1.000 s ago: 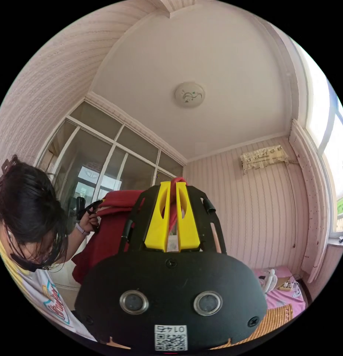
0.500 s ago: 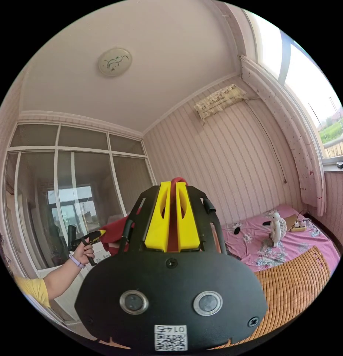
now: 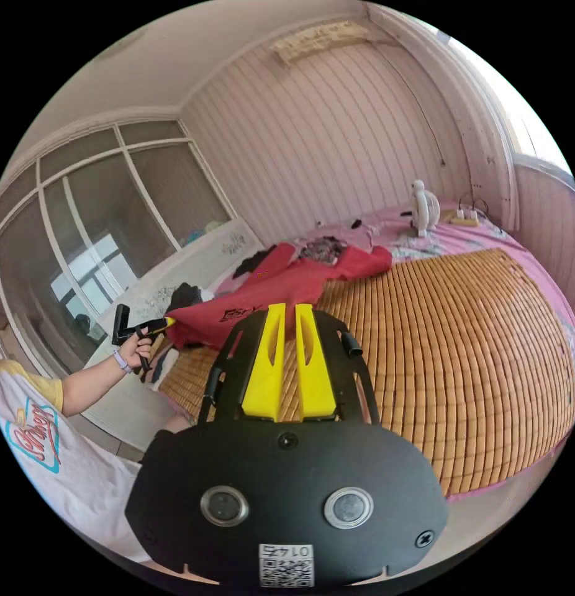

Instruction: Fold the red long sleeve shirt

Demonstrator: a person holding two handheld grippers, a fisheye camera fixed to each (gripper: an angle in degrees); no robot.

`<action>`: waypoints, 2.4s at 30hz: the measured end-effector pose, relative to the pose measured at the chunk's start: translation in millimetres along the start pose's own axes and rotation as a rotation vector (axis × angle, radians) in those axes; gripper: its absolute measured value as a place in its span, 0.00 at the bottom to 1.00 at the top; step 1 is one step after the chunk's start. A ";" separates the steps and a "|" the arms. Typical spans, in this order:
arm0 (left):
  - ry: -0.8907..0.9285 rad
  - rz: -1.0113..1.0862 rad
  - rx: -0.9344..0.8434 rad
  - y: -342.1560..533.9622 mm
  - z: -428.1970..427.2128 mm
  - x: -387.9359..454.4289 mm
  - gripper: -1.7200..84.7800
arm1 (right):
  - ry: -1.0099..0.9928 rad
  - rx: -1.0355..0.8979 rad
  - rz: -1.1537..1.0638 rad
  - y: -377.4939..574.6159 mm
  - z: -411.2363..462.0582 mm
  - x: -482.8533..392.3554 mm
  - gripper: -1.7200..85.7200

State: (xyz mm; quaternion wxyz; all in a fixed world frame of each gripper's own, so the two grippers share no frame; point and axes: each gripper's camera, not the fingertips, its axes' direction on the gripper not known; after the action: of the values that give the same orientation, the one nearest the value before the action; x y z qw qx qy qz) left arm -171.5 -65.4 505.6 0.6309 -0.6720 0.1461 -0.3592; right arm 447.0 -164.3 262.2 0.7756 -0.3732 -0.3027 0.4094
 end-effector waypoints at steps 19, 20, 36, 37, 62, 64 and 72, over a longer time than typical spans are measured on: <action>-0.279 -0.379 -0.444 191.5 109.4 -138.7 0.10 | 0.424 -0.548 0.194 123.4 193.3 41.9 0.11; -0.317 -0.385 -0.450 190.2 112.0 -141.8 0.09 | 0.449 -0.584 0.203 120.0 197.2 40.9 0.09; -0.359 -0.367 -0.459 206.7 82.7 -167.9 0.02 | 0.269 -0.627 0.332 170.6 152.8 20.0 0.04; -0.353 -0.373 -0.439 209.9 78.1 -167.5 0.02 | 0.264 -0.642 0.336 171.9 154.6 21.0 0.04; -0.209 -0.058 -0.288 192.6 169.5 -124.4 0.05 | 0.333 -0.183 0.260 105.5 132.4 73.3 0.18; -0.198 -0.001 -0.274 177.4 202.3 -119.1 0.06 | 0.306 -0.210 0.232 77.3 156.8 86.2 0.19; -0.255 0.111 -0.429 164.0 320.8 -127.8 0.03 | 0.344 -0.085 0.273 -10.5 250.2 156.0 0.19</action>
State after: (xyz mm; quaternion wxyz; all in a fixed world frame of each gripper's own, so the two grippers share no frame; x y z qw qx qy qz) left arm -4.8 229.5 328.5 0.5060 -0.8213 0.1749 -0.1972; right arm 332.5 48.7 431.1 0.7368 -0.5074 -0.1295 0.4277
